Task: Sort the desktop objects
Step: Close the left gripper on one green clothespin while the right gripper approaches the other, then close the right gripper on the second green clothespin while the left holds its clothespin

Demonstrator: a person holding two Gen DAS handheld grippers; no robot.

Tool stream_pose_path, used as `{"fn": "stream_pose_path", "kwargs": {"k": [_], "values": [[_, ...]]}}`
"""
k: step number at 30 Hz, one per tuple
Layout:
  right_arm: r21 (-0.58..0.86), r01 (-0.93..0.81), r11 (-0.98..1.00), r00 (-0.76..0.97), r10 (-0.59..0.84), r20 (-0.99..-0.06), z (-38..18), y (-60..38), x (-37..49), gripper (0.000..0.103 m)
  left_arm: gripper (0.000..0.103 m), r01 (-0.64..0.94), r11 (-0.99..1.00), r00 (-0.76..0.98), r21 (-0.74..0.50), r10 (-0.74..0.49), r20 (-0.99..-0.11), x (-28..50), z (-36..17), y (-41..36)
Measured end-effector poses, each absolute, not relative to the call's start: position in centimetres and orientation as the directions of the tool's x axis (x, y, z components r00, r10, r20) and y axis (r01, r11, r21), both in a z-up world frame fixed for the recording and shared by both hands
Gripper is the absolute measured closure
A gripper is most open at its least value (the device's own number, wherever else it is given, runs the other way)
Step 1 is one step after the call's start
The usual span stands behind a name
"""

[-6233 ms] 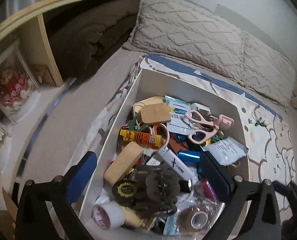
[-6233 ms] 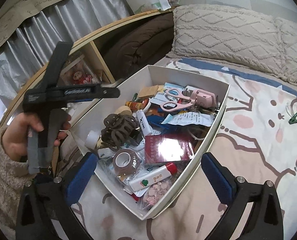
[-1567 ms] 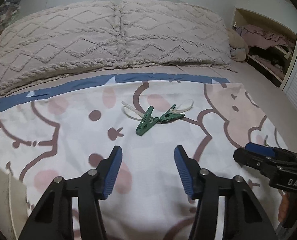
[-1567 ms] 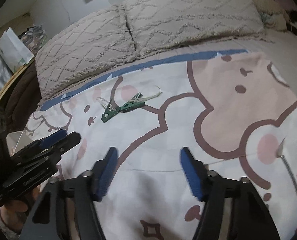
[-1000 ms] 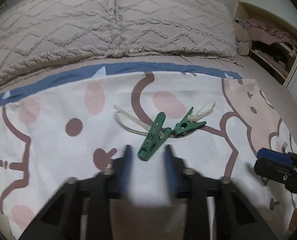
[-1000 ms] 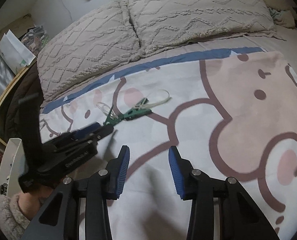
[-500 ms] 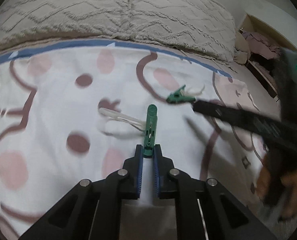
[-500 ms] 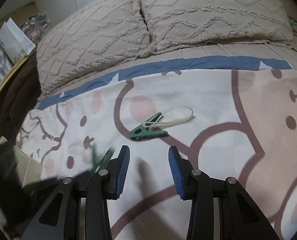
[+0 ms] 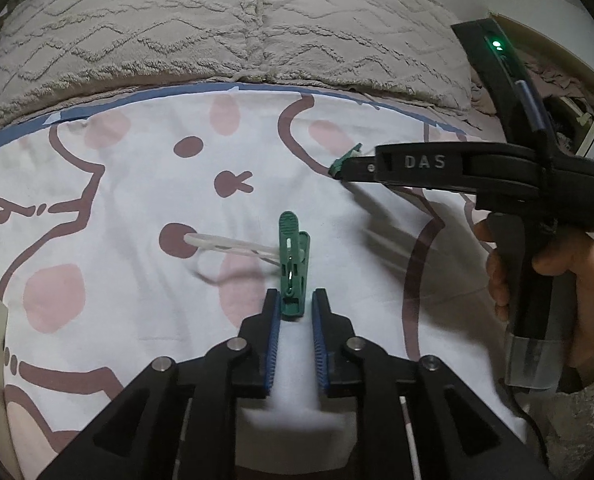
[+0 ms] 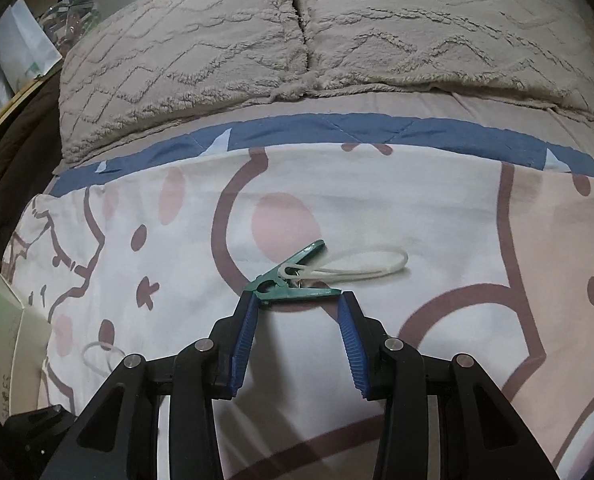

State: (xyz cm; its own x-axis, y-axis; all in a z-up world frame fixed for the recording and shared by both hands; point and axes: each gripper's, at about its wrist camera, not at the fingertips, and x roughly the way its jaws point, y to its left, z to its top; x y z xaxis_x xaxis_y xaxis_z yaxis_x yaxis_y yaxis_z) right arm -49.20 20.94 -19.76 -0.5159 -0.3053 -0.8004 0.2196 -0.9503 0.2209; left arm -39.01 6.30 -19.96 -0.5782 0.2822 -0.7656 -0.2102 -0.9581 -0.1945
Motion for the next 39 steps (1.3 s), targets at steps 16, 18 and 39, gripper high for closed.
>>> {"fn": "stream_pose_path", "kwargs": {"k": [16,18,39], "values": [[0.071,0.28,-0.957,-0.542,-0.219,-0.811,-20.5,17.4,-49.5,0.038,0.069,-0.194,-0.957,-0.589,-0.216,0.29,-0.754,-39.6,-20.3,6.3],[0.057,0.282,-0.958,-0.554,-0.211,-0.805,-20.8,17.4,-49.3,0.044,0.075,-0.188,-0.956,-0.589,-0.225,0.293,-0.753,-39.7,-20.6,6.1],[0.248,0.292,-0.924,-0.556,-0.375,-0.742,-17.5,21.2,-40.2,0.085,0.091,-0.166,-0.939,-0.553,-0.301,0.341,-0.76,-32.5,-19.6,4.7]]}}
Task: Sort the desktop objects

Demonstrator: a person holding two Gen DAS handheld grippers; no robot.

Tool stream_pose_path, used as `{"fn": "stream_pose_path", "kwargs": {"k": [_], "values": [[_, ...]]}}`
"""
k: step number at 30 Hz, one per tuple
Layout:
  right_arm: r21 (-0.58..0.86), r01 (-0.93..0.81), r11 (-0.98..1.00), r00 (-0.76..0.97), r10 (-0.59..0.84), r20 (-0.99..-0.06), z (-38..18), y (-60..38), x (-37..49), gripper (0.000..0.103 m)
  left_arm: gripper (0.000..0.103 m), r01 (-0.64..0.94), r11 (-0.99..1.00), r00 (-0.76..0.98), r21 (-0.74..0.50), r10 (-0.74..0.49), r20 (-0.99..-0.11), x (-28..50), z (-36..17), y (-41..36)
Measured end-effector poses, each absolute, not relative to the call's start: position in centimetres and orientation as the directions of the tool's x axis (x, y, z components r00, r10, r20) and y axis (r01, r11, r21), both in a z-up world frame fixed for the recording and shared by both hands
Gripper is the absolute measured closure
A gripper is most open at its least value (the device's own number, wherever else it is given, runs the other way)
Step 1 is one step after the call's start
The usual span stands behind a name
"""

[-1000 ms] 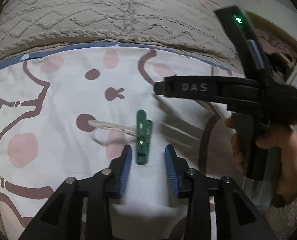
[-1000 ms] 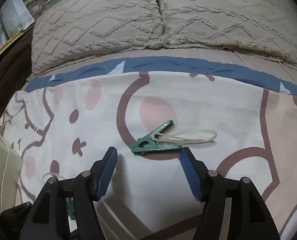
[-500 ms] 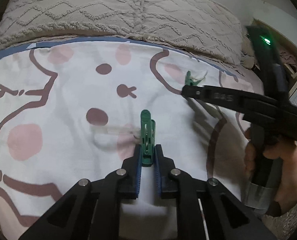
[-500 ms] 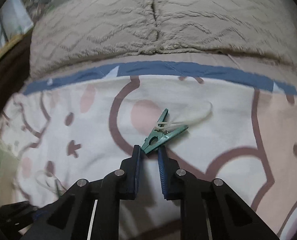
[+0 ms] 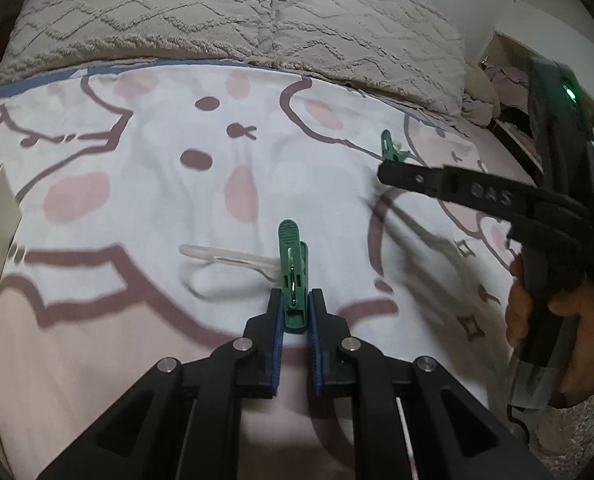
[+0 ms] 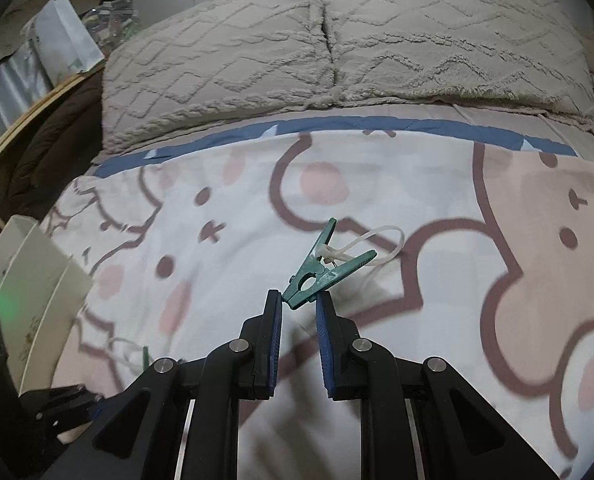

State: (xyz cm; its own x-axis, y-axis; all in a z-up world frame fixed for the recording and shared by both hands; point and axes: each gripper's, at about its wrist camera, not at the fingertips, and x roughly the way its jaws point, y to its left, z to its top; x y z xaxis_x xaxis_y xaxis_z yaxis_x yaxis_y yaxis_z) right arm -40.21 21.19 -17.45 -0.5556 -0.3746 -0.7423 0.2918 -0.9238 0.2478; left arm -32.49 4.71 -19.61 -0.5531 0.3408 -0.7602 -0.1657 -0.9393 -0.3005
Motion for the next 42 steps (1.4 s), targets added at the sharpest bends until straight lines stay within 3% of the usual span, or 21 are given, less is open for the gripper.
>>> {"fn": "stream_pose_path", "kwargs": {"k": [19,32,42], "values": [[0.301,0.33,-0.895,-0.511,-0.437,-0.74,-17.0,22.3,-23.9,0.085,0.091,-0.209,-0.914,-0.513,-0.348,0.405,-0.757,-19.8,-19.0,4.8],[0.292,0.302,-0.907,-0.517,-0.413,-0.75,-16.6,24.5,-14.8,0.085,0.091,-0.373,-0.857,-0.443,-0.355,0.501,-0.743,-10.8,-16.9,6.5],[0.332,0.32,-0.888,-0.466,-0.452,-0.76,-17.0,23.4,-8.9,0.085,0.091,-0.343,-0.883,-0.436,-0.32,0.452,-0.778,-6.4,-17.5,5.6]]}}
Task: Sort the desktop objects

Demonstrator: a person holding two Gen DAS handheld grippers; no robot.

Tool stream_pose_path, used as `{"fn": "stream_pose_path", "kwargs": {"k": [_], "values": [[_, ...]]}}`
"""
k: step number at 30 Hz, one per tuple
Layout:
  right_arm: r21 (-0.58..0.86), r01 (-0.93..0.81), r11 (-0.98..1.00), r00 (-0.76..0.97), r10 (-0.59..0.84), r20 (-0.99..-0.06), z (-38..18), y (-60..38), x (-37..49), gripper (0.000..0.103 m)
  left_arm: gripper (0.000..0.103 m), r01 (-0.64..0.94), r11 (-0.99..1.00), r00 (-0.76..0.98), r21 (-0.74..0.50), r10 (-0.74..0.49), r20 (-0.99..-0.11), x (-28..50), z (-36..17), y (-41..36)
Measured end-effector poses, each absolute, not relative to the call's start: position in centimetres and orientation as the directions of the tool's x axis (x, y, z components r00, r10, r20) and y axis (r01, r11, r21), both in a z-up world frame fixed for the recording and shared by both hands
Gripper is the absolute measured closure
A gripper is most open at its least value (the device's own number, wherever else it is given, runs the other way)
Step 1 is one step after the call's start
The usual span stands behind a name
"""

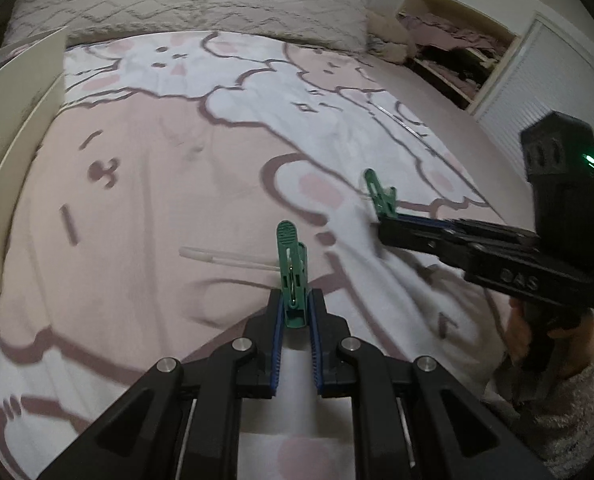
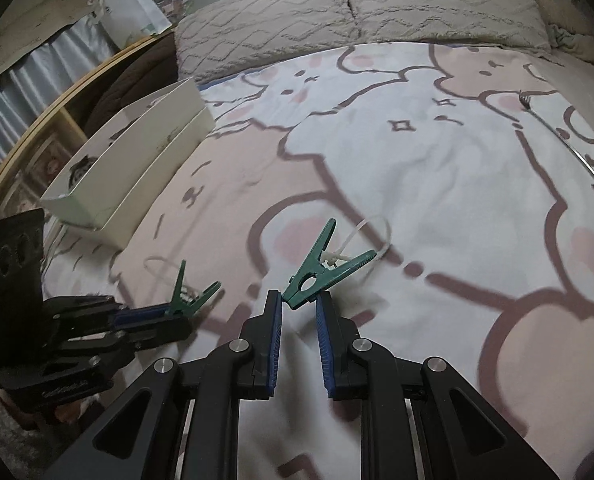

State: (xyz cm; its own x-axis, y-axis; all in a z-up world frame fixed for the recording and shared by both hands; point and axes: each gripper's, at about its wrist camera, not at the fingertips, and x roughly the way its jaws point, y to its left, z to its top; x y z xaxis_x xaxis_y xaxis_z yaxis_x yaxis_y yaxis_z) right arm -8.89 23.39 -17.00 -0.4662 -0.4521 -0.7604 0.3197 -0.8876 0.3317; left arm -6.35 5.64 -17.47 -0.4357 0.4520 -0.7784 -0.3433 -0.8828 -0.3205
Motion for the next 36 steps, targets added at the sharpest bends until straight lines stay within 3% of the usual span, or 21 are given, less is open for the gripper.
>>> {"fn": "stream_pose_path", "kwargs": {"k": [2,6,11,12,13,15,25,36], "values": [[0.332,0.34,-0.88,-0.461,-0.464,-0.757,-17.0,22.7,-8.4,0.085,0.087,-0.312,-0.898,-0.448,-0.31,0.427,-0.786,-6.2,-17.7,5.2],[0.305,0.372,-0.877,-0.449,-0.457,-0.767,-17.4,21.3,-8.1,0.085,0.058,-0.284,-0.917,-0.474,-0.28,0.388,-0.79,-5.5,-17.6,4.7],[0.296,0.387,-0.873,-0.452,-0.46,-0.764,-17.4,21.2,-7.3,0.081,0.053,-0.286,-0.924,-0.48,-0.253,0.367,-0.797,-4.7,-17.6,5.0],[0.297,0.382,-0.875,-0.458,-0.458,-0.762,-17.3,21.6,-7.2,0.068,0.053,-0.283,-0.925,-0.481,-0.252,0.364,-0.797,-4.6,-17.7,5.0],[0.297,0.369,-0.881,-0.468,-0.452,-0.759,-17.1,22.0,-7.3,0.042,0.053,-0.28,-0.927,-0.483,-0.25,0.361,-0.798,-4.6,-17.8,5.1],[0.31,0.349,-0.884,-0.487,-0.454,-0.746,-16.8,22.8,-7.4,0.03,0.053,-0.271,-0.933,-0.491,-0.237,0.346,-0.8,-4.5,-18.0,5.3],[0.377,0.413,-0.829,-0.485,-0.551,-0.679,-15.4,22.6,-11.2,0.029,0.052,-0.207,-0.962,-0.536,-0.176,0.262,-0.802,-4.8,-18.6,4.8],[0.377,0.443,-0.813,-0.437,-0.564,-0.701,-16.9,21.9,-11.1,0.029,0.052,-0.135,-0.985,-0.556,-0.103,0.162,-0.816,-5.9,-18.8,2.6]]}}
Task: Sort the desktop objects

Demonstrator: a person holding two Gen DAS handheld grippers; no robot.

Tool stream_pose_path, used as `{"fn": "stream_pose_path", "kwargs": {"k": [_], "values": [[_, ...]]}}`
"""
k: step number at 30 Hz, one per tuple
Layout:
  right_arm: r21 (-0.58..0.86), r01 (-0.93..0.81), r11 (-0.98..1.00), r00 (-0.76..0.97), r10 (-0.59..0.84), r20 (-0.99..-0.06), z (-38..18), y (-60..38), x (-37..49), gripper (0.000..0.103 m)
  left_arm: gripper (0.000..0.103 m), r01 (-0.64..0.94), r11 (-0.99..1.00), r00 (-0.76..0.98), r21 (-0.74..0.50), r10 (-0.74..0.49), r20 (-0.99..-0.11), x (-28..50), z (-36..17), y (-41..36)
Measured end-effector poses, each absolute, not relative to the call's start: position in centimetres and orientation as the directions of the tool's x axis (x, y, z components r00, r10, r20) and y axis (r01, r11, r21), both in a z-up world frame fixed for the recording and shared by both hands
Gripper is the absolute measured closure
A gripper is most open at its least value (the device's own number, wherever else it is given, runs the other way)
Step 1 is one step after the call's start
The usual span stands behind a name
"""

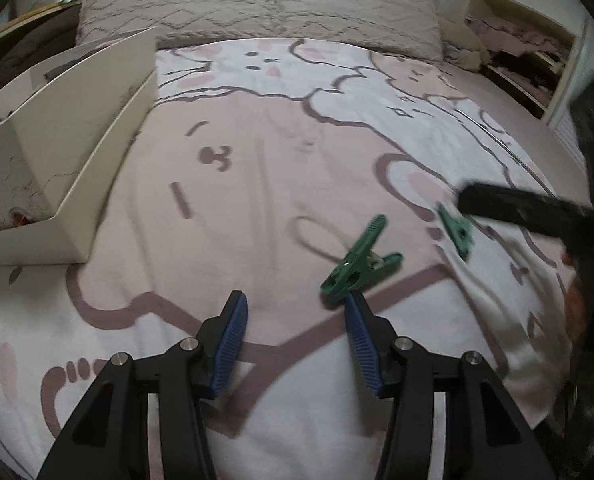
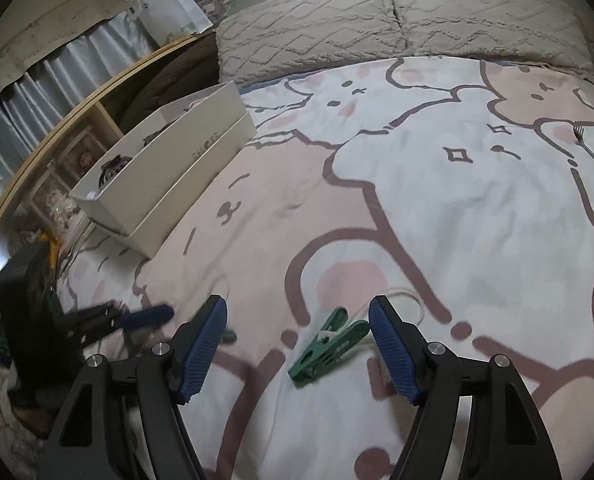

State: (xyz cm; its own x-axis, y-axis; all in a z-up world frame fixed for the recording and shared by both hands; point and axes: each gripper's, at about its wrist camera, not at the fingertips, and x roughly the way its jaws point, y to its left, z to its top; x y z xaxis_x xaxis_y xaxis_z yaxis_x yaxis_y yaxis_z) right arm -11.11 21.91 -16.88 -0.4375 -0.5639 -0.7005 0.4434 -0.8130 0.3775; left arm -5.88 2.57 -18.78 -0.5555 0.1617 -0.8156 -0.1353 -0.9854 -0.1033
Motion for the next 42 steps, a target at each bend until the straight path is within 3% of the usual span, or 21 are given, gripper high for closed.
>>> {"fn": "stream_pose_path", "kwargs": {"k": [16,22,23,24,29,42], "values": [[0.419,0.509,-0.752,-0.318,-0.616,-0.721,-17.6,19.9,-6.7,0.029,0.052,-0.034,-0.995,-0.591,-0.097,0.098,-0.801,-8.9,-18.9,1.1],[0.387,0.523,-0.759,-0.34,-0.603,-0.722,-16.5,20.0,-6.1,0.029,0.052,-0.002,-0.989,-0.594,-0.145,0.118,-0.796,-10.3,-18.7,0.5],[0.386,0.522,-0.76,-0.35,-0.604,-0.716,-16.1,20.2,-6.4,0.029,0.048,0.001,-0.986,-0.595,-0.164,0.131,-0.793,-10.3,-18.6,0.4],[0.387,0.522,-0.76,-0.355,-0.606,-0.712,-15.9,20.3,-6.6,0.029,0.041,-0.003,-0.981,-0.596,-0.194,0.157,-0.787,-10.1,-18.5,0.2],[0.412,0.525,-0.745,-0.364,-0.634,-0.683,-15.1,20.4,-8.6,0.029,0.031,-0.117,-0.949,-0.629,-0.293,0.299,-0.718,-8.2,-17.5,0.9],[0.494,0.481,-0.725,-0.295,-0.664,-0.687,-17.3,20.9,-8.4,0.029,0.031,-0.245,-0.935,-0.6,-0.257,0.355,-0.717,-9.6,-18.6,2.4]]}}
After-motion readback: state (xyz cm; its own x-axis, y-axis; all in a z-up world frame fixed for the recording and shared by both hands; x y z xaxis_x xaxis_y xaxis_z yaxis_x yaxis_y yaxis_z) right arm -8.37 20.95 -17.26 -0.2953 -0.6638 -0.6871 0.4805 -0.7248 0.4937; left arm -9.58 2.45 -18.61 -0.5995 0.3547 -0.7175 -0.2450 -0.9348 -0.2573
